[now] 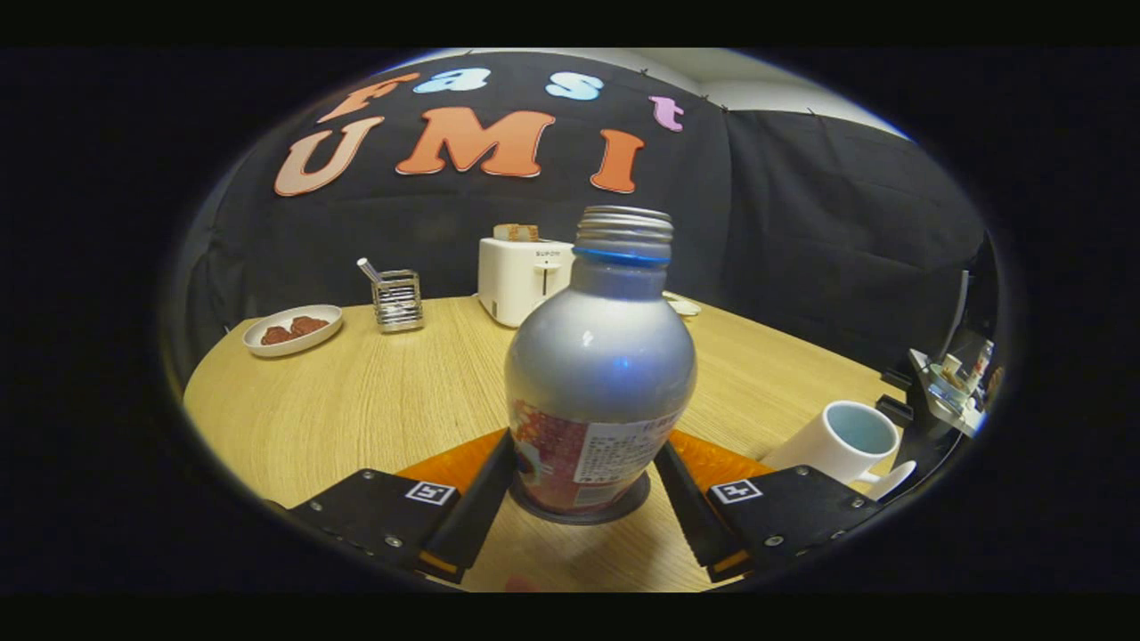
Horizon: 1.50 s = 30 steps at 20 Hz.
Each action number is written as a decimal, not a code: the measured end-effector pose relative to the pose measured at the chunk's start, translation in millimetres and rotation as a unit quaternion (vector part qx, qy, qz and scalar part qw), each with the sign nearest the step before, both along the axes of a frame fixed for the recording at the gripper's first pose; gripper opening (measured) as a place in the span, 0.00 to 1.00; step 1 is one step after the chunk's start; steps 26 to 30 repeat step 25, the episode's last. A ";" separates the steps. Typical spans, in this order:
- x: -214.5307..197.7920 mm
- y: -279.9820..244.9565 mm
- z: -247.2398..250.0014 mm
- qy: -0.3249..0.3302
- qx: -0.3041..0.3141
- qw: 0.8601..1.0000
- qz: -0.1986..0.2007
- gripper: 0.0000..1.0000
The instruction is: Take the bottle from table, then pour the juice into the cup, finally place the bottle on the coaster
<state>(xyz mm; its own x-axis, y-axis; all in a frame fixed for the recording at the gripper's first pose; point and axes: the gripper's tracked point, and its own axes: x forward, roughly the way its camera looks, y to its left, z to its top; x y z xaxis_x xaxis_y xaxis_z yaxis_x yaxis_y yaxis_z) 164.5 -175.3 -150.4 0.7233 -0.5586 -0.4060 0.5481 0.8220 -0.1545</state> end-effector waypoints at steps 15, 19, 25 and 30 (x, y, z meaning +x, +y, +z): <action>-52.3 61.6 35.0 -0.055 0.035 0.996 0.059 0.97; -72.7 87.4 64.6 -0.092 0.025 0.991 0.092 0.97; -98.4 131.3 107.8 -0.131 0.004 0.979 0.155 0.97; -98.4 131.3 107.8 -0.131 0.004 0.979 0.155 0.97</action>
